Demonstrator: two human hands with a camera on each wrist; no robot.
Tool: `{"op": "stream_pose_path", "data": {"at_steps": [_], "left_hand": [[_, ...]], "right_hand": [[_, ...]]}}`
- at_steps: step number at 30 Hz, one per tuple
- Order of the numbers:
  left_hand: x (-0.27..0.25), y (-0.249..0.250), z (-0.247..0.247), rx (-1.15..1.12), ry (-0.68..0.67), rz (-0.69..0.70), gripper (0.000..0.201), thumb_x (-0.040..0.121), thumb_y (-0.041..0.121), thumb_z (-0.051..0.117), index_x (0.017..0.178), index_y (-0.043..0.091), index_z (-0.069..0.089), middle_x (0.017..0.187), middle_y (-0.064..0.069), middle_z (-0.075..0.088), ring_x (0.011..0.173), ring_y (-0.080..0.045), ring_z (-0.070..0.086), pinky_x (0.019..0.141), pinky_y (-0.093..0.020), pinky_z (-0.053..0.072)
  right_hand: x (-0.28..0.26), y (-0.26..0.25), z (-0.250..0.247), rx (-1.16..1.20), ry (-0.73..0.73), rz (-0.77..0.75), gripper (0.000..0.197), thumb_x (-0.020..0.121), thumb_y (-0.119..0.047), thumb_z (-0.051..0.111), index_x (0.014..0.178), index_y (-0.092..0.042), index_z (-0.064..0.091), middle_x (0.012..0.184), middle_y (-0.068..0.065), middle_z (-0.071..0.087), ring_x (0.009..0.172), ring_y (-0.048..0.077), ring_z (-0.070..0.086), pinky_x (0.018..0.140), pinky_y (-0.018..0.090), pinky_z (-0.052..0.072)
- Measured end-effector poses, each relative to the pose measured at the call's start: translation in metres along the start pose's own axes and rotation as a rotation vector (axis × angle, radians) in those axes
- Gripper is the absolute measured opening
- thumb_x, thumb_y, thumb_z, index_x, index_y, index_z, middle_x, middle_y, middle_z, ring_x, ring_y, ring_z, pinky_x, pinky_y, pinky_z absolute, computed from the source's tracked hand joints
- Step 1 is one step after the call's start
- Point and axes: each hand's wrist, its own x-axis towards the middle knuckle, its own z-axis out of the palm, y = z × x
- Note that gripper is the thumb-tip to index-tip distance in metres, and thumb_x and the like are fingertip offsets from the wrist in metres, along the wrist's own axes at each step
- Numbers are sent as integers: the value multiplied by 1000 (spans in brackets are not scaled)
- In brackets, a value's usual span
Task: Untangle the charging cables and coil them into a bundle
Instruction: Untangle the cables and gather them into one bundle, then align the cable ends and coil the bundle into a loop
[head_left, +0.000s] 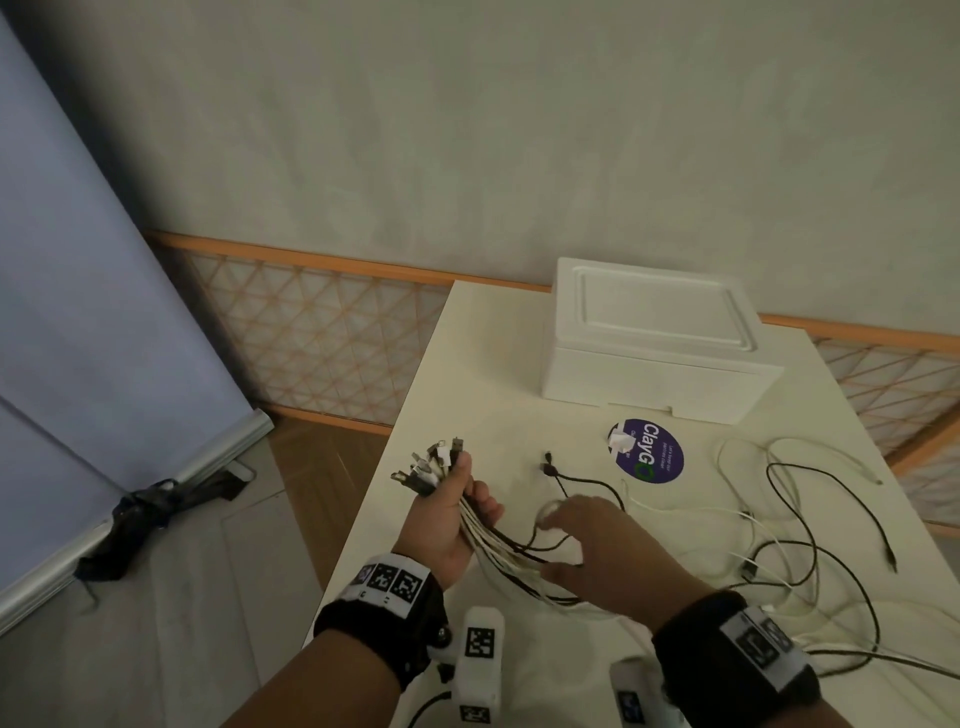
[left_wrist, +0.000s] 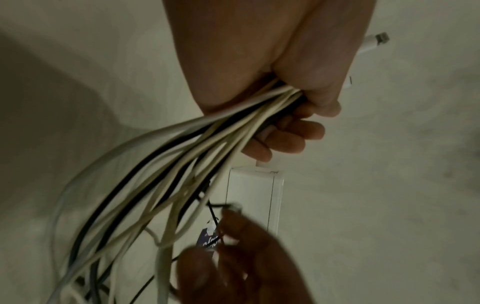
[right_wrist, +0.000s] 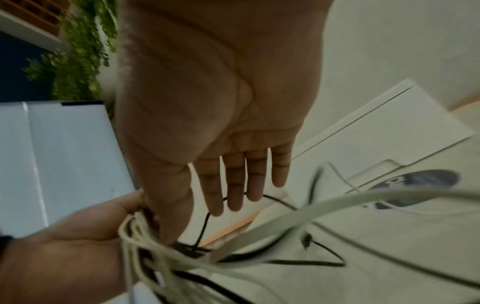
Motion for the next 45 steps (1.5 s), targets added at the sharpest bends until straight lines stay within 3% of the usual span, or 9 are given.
{"op": "stream_pose_path", "data": {"at_steps": [6, 11, 21, 26, 30, 34, 37, 40, 45], "left_hand": [[-15, -3, 13, 65, -136, 61, 31, 84, 25, 61, 57, 14, 53, 49, -1, 41, 44, -13, 42, 52, -28, 46], [-22, -2, 19, 57, -171, 87, 50, 93, 30, 51, 46, 17, 44, 43, 3, 35, 40, -11, 38, 49, -27, 42], [-1, 36, 5, -29, 164, 271, 47, 92, 36, 58, 55, 20, 35, 44, 7, 25, 36, -10, 28, 54, -28, 41], [9, 52, 8, -59, 293, 307, 55, 87, 46, 64, 47, 21, 35, 46, 5, 24, 39, -13, 29, 48, -22, 42], [22, 43, 28, 36, 320, 394, 47, 89, 41, 63, 51, 22, 45, 47, 5, 26, 40, -12, 24, 46, -25, 37], [29, 23, 53, 41, 300, 425, 48, 91, 40, 61, 50, 22, 43, 46, 6, 26, 40, -12, 22, 48, -27, 36], [25, 6, 70, 30, 224, 446, 45, 91, 37, 61, 50, 24, 50, 49, 6, 26, 42, -12, 23, 52, -29, 39], [19, -11, 88, -28, 114, 419, 41, 88, 39, 63, 56, 21, 44, 49, 6, 25, 42, -11, 24, 55, -29, 41], [15, -16, 94, 18, -14, 423, 36, 77, 43, 63, 62, 20, 40, 45, 7, 26, 40, -9, 25, 52, -25, 41]], "right_hand": [[22, -38, 1, -11, 208, -166, 42, 81, -44, 55, 114, -18, 55, 107, -2, 59, 99, 17, 55, 86, 28, 44], [17, -37, 8, -12, -64, 22, 35, 77, -27, 58, 108, -17, 46, 93, 4, 66, 87, 28, 61, 65, 29, 40], [-25, 79, -13, -271, -84, 274, 23, 75, -40, 57, 95, -30, 54, 87, -10, 66, 90, 13, 61, 91, 34, 31], [-49, 134, -49, -409, -68, 501, 12, 76, -40, 54, 87, -35, 52, 81, -12, 61, 92, 14, 60, 86, 36, 34], [-47, 154, -70, -489, -8, 486, 37, 79, -51, 59, 112, -35, 53, 107, -10, 64, 105, 17, 56, 88, 36, 36], [-28, 128, -82, -294, 44, 316, 89, 63, -64, 72, 138, -32, 35, 135, -4, 45, 123, 23, 42, 101, 43, 34], [-14, 79, -73, 117, 267, 1, 47, 83, -39, 67, 126, -22, 55, 124, -2, 57, 115, 14, 48, 102, 28, 34], [5, 32, -48, 349, 75, -134, 26, 97, -35, 47, 112, -17, 61, 107, 3, 66, 96, 16, 58, 86, 30, 43], [11, 37, 0, 363, -218, 77, 47, 99, -50, 30, 106, -14, 61, 106, 10, 66, 100, 26, 59, 86, 35, 45]]}}
